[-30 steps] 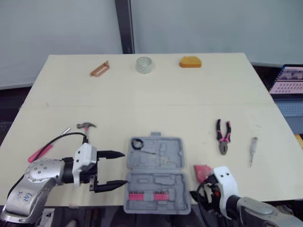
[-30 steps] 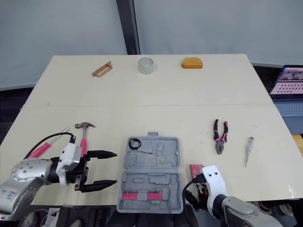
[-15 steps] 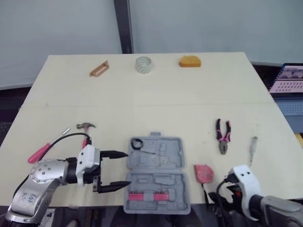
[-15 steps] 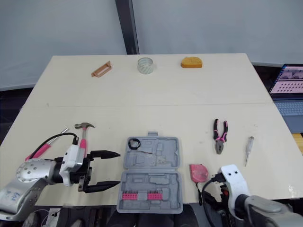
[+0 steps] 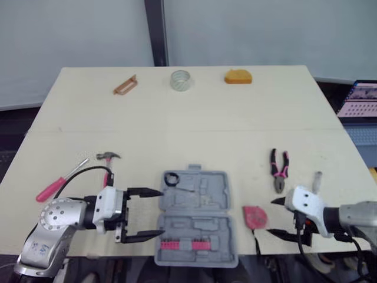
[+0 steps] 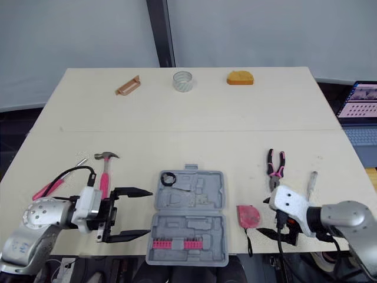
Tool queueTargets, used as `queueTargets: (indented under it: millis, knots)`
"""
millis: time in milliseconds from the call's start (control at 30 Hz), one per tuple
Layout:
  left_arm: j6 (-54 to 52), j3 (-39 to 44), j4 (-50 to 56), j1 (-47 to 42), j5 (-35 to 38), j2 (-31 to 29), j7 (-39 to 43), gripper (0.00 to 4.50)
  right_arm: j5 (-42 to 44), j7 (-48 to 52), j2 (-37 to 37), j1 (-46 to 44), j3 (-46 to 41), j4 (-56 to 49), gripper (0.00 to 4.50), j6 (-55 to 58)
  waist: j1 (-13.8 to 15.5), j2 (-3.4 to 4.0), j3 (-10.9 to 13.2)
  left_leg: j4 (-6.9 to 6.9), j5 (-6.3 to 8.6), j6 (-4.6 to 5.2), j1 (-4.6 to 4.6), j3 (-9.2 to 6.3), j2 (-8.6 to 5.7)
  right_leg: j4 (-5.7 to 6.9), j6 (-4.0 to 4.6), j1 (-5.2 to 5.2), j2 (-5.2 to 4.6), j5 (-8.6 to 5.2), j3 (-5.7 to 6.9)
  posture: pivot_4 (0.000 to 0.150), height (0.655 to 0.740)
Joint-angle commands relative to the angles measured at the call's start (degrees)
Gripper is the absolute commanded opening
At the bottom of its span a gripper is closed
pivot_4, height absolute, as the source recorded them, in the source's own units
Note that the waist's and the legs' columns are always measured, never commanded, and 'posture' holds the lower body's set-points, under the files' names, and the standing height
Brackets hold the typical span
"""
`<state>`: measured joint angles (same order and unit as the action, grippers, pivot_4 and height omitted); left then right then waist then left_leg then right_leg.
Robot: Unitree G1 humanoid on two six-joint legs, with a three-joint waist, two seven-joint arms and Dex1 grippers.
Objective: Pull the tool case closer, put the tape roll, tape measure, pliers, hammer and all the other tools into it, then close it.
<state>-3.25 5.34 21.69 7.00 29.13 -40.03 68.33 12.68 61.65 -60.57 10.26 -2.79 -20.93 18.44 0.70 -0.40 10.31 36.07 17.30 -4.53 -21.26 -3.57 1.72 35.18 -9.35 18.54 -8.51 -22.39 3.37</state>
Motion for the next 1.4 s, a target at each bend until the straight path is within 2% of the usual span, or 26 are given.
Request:
queueTargets:
  millis: [33, 200, 467, 1033, 1067, 1100, 1133, 1167, 1400]
  knots:
    - [1.7, 0.73, 1.02, 0.58, 0.46, 0.33, -0.29, 4.5, -2.4, 2.78, 0.25, -2.47, 3.13, 3.01, 4.46, -6.47, 0.13, 0.0, 0.0, 0.01, 0.0, 0.0, 0.0, 0.0, 0.0, 0.0, -0.01, 0.0, 0.0, 0.01, 0.01, 0.15, 0.74]
    - [1.74, 1.37, 1.62, 1.47, 0.61, 0.12, -0.97, 4.5, -5.95, 3.27, 1.4, -6.05, 7.16, 7.81, 4.46, -12.48, 0.18, 0.0, 0.0, 0.03, 0.0, 0.0, 0.0, 0.0, 0.0, -0.05, -0.03, -0.04, 0.0, 0.03, 0.03, 0.15, 0.74]
    - [1.46, 2.17, 2.7, 2.43, 1.0, -0.62, -1.45, 4.5, -8.61, 2.45, 4.83, -9.67, 10.72, 11.23, 4.46, -14.32, 0.41, 0.0, 0.0, 0.03, 0.0, 0.0, 0.0, 0.0, 0.0, -0.05, -0.03, -0.03, 0.0, 0.03, 0.02, 0.15, 0.74]
    - [1.43, 2.38, 2.91, 2.3, 0.99, -1.22, -1.18, 4.5, -9.74, 1.9, 6.63, -8.6, 10.84, 11.83, 4.46, -12.22, 0.6, 0.0, 0.0, 0.03, 0.0, 0.0, 0.0, 0.0, 0.01, -0.06, -0.02, -0.04, 0.0, 0.03, 0.03, 0.15, 0.74]
    - [1.39, 2.31, 2.88, 2.22, 1.01, -1.23, -1.15, 4.5, -9.59, 1.92, 6.66, -8.63, 10.71, 11.75, 3.95, -12.17, 0.61, 0.0, 0.0, 0.03, 0.0, 0.0, 0.01, 0.0, 0.01, -0.06, -0.02, -0.05, 0.0, 0.03, 0.03, 0.15, 0.74]
    - [1.38, 2.24, 2.84, 2.13, 1.01, -1.22, -1.11, 4.5, -9.49, 1.95, 6.67, -8.7, 10.63, 11.69, 3.77, -12.1, 0.62, 0.0, 0.0, 0.04, 0.0, 0.0, 0.01, 0.0, 0.01, -0.06, -0.02, -0.05, 0.0, 0.03, 0.03, 0.15, 0.74]
    - [1.36, 2.16, 2.81, 2.04, 1.01, -1.2, -1.1, 4.5, -9.42, 1.98, 6.68, -8.81, 10.58, 11.67, 3.25, -11.99, 0.62, 0.0, 0.0, 0.03, 0.0, 0.0, 0.01, 0.0, 0.0, -0.06, -0.02, -0.05, 0.0, 0.03, 0.03, 0.15, 0.74]
    - [1.32, 2.07, 2.82, 2.0, 1.01, -1.16, -1.11, 4.5, -9.31, 1.89, 6.78, -8.98, 10.49, 11.63, 2.94, -11.67, 0.62, 0.0, 0.0, 0.03, 0.0, 0.0, 0.0, 0.0, 0.01, -0.06, -0.02, -0.05, 0.0, 0.03, 0.03, 0.15, 0.74]
    - [0.97, 2.05, 2.64, 2.14, 0.84, -0.59, -2.13, 4.5, -8.06, 2.41, 5.7, -11.5, 9.33, 9.11, 2.94, -5.84, 0.59, 0.01, 0.0, 0.04, 0.0, 0.0, 0.0, 0.0, 0.0, -0.05, -0.02, -0.04, 0.0, 0.03, 0.03, 0.15, 0.74]
